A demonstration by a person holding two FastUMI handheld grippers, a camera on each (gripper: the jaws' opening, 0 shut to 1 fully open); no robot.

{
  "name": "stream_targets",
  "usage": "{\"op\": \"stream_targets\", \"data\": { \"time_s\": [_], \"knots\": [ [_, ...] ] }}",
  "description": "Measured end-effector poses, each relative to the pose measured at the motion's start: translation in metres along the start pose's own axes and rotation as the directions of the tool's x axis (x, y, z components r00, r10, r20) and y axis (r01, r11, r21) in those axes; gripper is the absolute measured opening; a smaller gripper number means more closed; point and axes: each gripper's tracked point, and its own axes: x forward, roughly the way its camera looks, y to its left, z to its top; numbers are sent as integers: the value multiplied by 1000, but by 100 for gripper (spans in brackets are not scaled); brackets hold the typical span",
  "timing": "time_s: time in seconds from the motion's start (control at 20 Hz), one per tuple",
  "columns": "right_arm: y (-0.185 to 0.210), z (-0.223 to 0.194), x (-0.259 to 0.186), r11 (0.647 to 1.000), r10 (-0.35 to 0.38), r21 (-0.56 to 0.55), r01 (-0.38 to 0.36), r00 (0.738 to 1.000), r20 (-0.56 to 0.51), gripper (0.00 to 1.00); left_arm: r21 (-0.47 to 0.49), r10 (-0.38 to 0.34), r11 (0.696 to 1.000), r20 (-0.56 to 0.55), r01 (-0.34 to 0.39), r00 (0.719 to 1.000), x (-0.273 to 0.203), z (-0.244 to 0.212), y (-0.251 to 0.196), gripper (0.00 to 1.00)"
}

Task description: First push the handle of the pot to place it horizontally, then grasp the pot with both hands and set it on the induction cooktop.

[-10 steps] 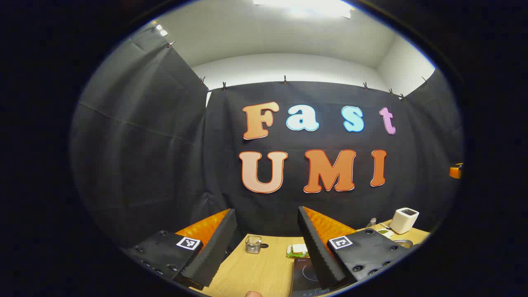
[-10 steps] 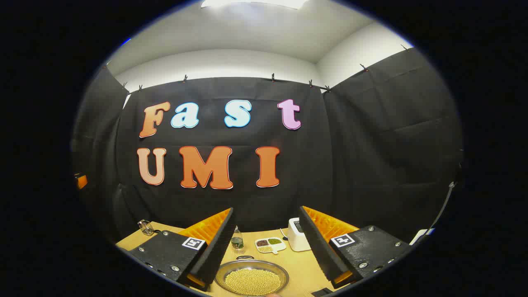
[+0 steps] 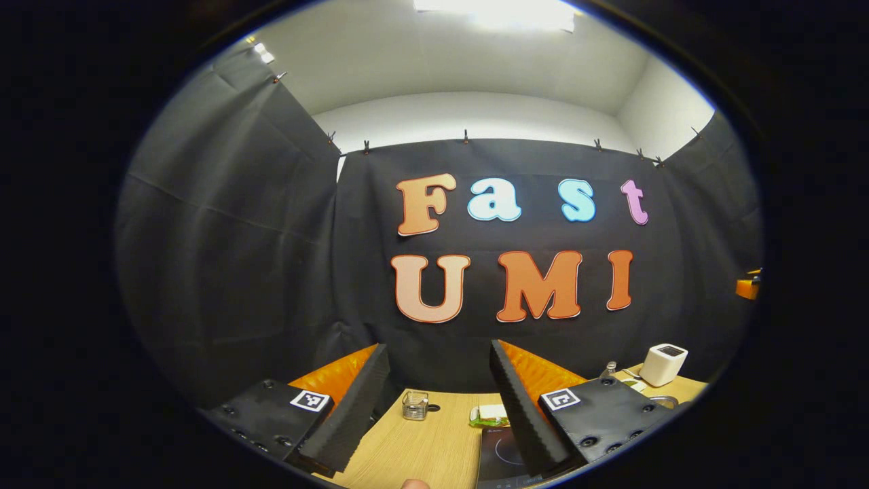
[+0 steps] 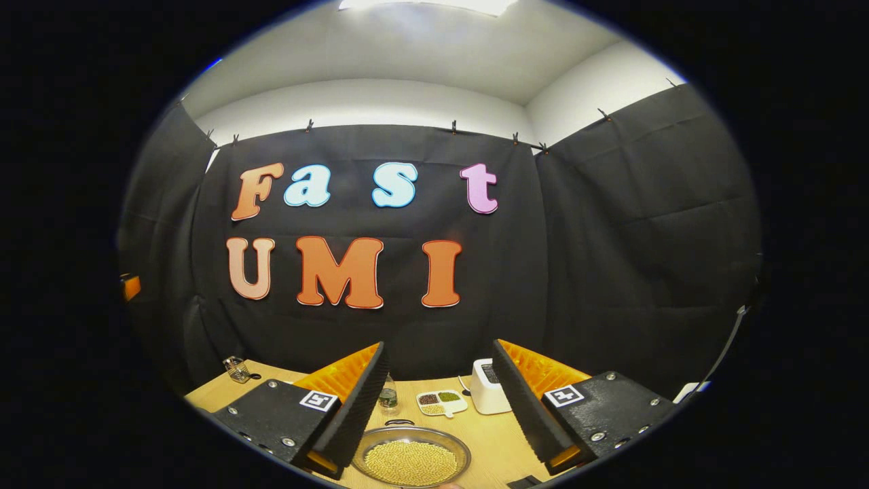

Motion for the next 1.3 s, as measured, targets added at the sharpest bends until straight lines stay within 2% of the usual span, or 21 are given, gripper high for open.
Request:
{"op": "stream_targets", "data": {
  "time_s": [0.05,0.1,0.25,0.3,0.4,0.6,0.8,0.85,0.9,0.95,1.1,1.3],
  "knots": [
    [2,-1,0,1000,7,4,-7,1000,-4,100,-1,1,1000,-2,-1,1000,0,-1,0,98],
    [3,-2,-1,1000,13,7,-13,1000,-7,95,-2,3,1000,-3,-3,1000,0,0,1,98],
    [0,-7,1,1000,12,7,-12,1000,-15,95,0,3,1000,0,-3,1000,-1,1,0,98],
    [1,-8,1,1000,14,6,-13,1000,-19,100,1,2,1000,0,-2,1000,-2,2,0,98],
    [1,-13,1,1000,17,3,-17,1000,-27,100,3,-1,1000,4,1,1000,-4,5,0,98],
    [2,-15,-1,1000,25,-11,-25,999,-26,80,8,-3,1000,17,3,1000,-8,11,-1,98],
    [6,-21,-4,999,48,2,-48,998,-29,50,12,-1,1000,15,1,1000,-9,12,-2,96],
    [7,-23,-4,999,53,6,-53,998,-33,46,11,0,1000,14,-1,1000,-9,12,-2,96],
    [7,-26,-5,998,58,6,-58,998,-37,34,10,0,1000,14,0,1000,-9,12,-2,98],
    [8,-29,-6,998,64,5,-64,997,-41,35,8,-1,1000,13,1,1000,-9,12,-2,98],
    [13,-45,-9,996,83,-9,-84,994,-78,20,4,-6,1000,8,6,1000,-9,10,-2,98],
    [21,-72,-13,994,107,-11,-110,986,-131,10,1,-9,1000,0,9,1000,-7,9,-3,98]
  ]
}}
